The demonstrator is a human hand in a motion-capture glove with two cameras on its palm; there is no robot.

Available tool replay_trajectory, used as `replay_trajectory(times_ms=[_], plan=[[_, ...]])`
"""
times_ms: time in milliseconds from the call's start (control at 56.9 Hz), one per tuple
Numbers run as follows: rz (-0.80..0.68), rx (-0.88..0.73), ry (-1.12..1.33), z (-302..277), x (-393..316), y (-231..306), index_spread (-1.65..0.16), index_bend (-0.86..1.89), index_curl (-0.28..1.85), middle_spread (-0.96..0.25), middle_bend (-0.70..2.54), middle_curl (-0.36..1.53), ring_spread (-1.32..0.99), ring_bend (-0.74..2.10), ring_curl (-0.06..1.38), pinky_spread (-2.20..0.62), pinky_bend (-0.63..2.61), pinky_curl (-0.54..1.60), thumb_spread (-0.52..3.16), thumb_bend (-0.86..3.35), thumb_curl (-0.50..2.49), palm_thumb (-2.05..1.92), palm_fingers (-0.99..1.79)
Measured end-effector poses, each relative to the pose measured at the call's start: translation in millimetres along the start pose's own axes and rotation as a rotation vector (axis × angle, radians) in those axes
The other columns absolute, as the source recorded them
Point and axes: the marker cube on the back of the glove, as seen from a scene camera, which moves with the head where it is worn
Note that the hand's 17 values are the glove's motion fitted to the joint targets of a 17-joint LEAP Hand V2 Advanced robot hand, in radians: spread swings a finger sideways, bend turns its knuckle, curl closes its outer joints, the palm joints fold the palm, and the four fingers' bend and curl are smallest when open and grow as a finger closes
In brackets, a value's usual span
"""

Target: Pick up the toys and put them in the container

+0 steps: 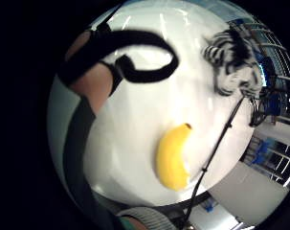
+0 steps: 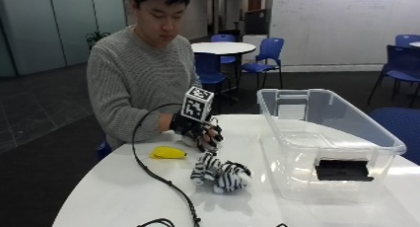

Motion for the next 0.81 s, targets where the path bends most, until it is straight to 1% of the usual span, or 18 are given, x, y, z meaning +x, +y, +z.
replay_trajectory(times_ms=[88, 299, 387, 439, 457, 474, 510, 527, 562, 597, 633, 685, 808], plan=[[0.013, 0.016, 0.090, 11.7, -12.3, -0.8, -0.37, 0.12, 0.28, -0.20, 0.18, 0.30, -0.23, 0.57, 0.29, -0.03, 1.08, 0.40, 1.36, 0.01, 0.32, 0.20, 0.09], [0.020, 0.012, 0.096, 9.0, -10.0, -1.6, -0.40, 0.13, 0.25, -0.21, 0.19, 0.32, -0.26, 0.70, 0.32, -0.14, 1.18, 0.41, 1.34, 0.00, 0.33, 0.24, 0.16], [0.039, 0.061, 0.089, 9.2, -10.3, -2.7, -0.40, 0.10, 0.22, -0.21, 0.18, 0.31, -0.32, 0.87, 0.36, -0.21, 1.20, 0.40, 1.35, 0.00, 0.34, 0.26, 0.29], [0.017, 0.108, 0.087, 9.8, -10.9, -1.4, -0.41, 0.10, 0.21, -0.21, 0.20, 0.32, -0.35, 0.96, 0.38, -0.26, 1.22, 0.40, 1.36, 0.01, 0.34, 0.29, 0.40], [0.008, 0.130, 0.083, 9.5, -10.4, -1.2, -0.41, 0.09, 0.20, -0.21, 0.19, 0.32, -0.35, 0.96, 0.38, -0.26, 1.22, 0.39, 1.36, 0.00, 0.34, 0.29, 0.37], [0.004, 0.157, 0.079, 8.9, -9.3, -1.3, -0.41, 0.10, 0.20, -0.22, 0.23, 0.33, -0.37, 1.03, 0.41, -0.29, 1.22, 0.39, 1.38, 0.02, 0.34, 0.31, 0.51], [0.004, 0.222, 0.071, 7.7, -6.5, -2.5, -0.41, 0.09, 0.18, -0.22, 0.25, 0.34, -0.38, 1.06, 0.41, -0.32, 1.22, 0.38, 1.39, 0.02, 0.35, 0.33, 0.60], [0.007, 0.256, 0.068, 7.5, -5.5, -3.0, -0.41, 0.10, 0.18, -0.23, 0.31, 0.36, -0.39, 1.10, 0.42, -0.34, 1.20, 0.37, 1.40, 0.04, 0.36, 0.37, 0.71], [0.014, 0.313, 0.060, 7.0, -4.2, -3.5, -0.40, 0.11, 0.17, -0.24, 0.35, 0.37, -0.40, 1.12, 0.42, -0.37, 1.18, 0.36, 1.40, 0.06, 0.38, 0.41, 0.78], [0.019, 0.349, 0.048, 5.2, -2.5, -3.7, -0.40, 0.16, 0.18, -0.26, 0.44, 0.41, -0.40, 1.13, 0.43, -0.38, 1.14, 0.36, 1.30, 0.10, 0.44, 0.52, 0.90], [0.022, 0.367, 0.029, 2.2, -0.1, -3.7, -0.40, 0.17, 0.18, -0.26, 0.48, 0.43, -0.41, 1.13, 0.44, -0.40, 1.10, 0.36, 1.24, 0.10, 0.47, 0.56, 0.93], [0.030, 0.360, 0.002, -2.7, 4.2, -4.0, -0.40, 0.28, 0.22, -0.27, 0.57, 0.48, -0.41, 1.14, 0.46, -0.41, 1.01, 0.34, 1.13, 0.12, 0.53, 0.63, 1.07], [0.008, 0.333, -0.016, -17.6, 8.1, 1.1, -0.37, 0.40, 0.30, -0.27, 0.67, 0.55, -0.41, 1.14, 0.49, -0.43, 0.93, 0.36, 0.90, 0.12, 0.63, 0.68, 1.11]])
